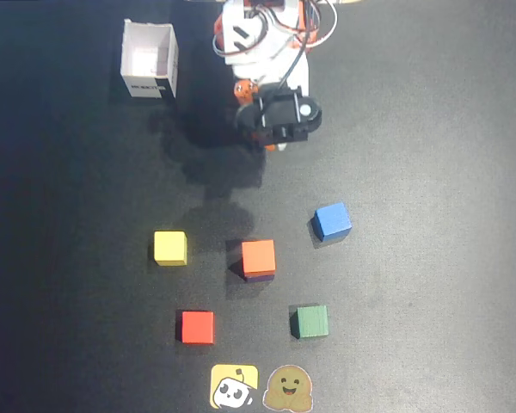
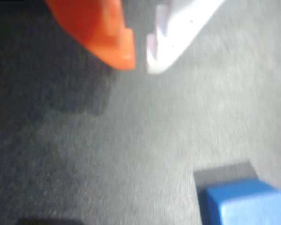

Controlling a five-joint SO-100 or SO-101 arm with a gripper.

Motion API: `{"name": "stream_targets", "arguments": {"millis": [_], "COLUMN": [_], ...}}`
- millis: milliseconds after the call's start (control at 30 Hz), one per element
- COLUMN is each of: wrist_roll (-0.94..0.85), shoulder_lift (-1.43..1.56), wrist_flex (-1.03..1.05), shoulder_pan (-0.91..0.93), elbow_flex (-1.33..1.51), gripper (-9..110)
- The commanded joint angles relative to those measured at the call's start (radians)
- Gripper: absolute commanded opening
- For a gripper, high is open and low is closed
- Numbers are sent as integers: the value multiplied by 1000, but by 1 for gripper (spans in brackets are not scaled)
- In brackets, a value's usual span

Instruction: Put the orange cube on top of the purple cube.

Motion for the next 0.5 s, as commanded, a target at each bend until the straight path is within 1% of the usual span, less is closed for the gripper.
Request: {"name": "stream_targets", "arguments": {"millis": [0, 167, 300, 400, 467], "wrist_roll": [-38, -58, -109, -107, -69], "shoulder_lift": [6, 6, 6, 6, 6], "wrist_flex": [11, 9, 9, 9, 8], "shoulder_pan": [3, -5, 2, 5, 5], "elbow_flex": [-5, -5, -5, -5, -5], "gripper": [1, 1, 1, 1, 1]}}
